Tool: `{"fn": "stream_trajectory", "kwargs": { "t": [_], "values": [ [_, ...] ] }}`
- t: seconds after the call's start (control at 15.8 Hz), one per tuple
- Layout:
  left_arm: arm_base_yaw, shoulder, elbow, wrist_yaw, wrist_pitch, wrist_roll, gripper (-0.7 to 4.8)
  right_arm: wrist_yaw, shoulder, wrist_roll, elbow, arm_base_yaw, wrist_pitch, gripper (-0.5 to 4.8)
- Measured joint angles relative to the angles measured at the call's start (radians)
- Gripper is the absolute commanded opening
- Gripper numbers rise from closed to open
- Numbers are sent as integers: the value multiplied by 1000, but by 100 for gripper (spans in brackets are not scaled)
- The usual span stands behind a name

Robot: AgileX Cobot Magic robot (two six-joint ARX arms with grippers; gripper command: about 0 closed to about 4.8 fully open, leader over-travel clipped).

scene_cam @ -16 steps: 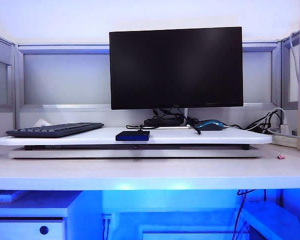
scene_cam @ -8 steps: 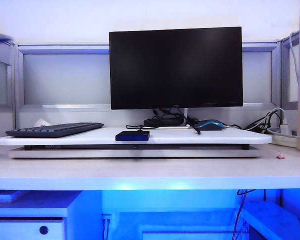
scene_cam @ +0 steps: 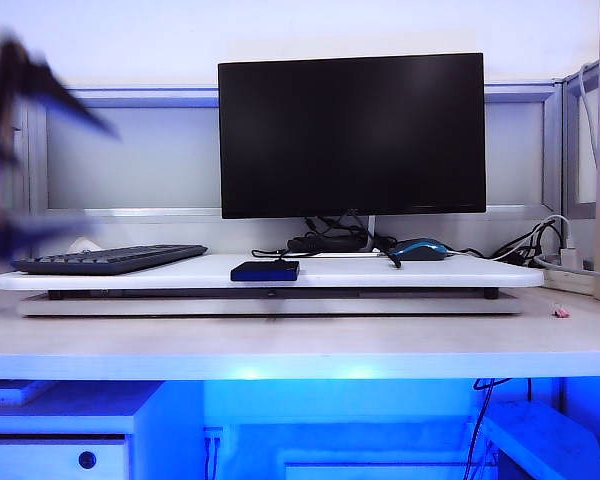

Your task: Unplug the data cable of the portable hard drive.

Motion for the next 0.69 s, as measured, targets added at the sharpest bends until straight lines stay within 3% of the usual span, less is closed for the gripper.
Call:
{"fn": "stream_trajectory", "kwargs": {
  "t": [0.19,0.38,0.69],
  "values": [
    [-23,224,80,47,106,-52,479,-6,39,0,0,1,12,479],
    [-24,331,166,77,155,-94,479,-7,49,0,0,1,38,479],
    [-30,429,358,88,66,-59,479,-1,135,-14,0,1,126,479]
  ]
}}
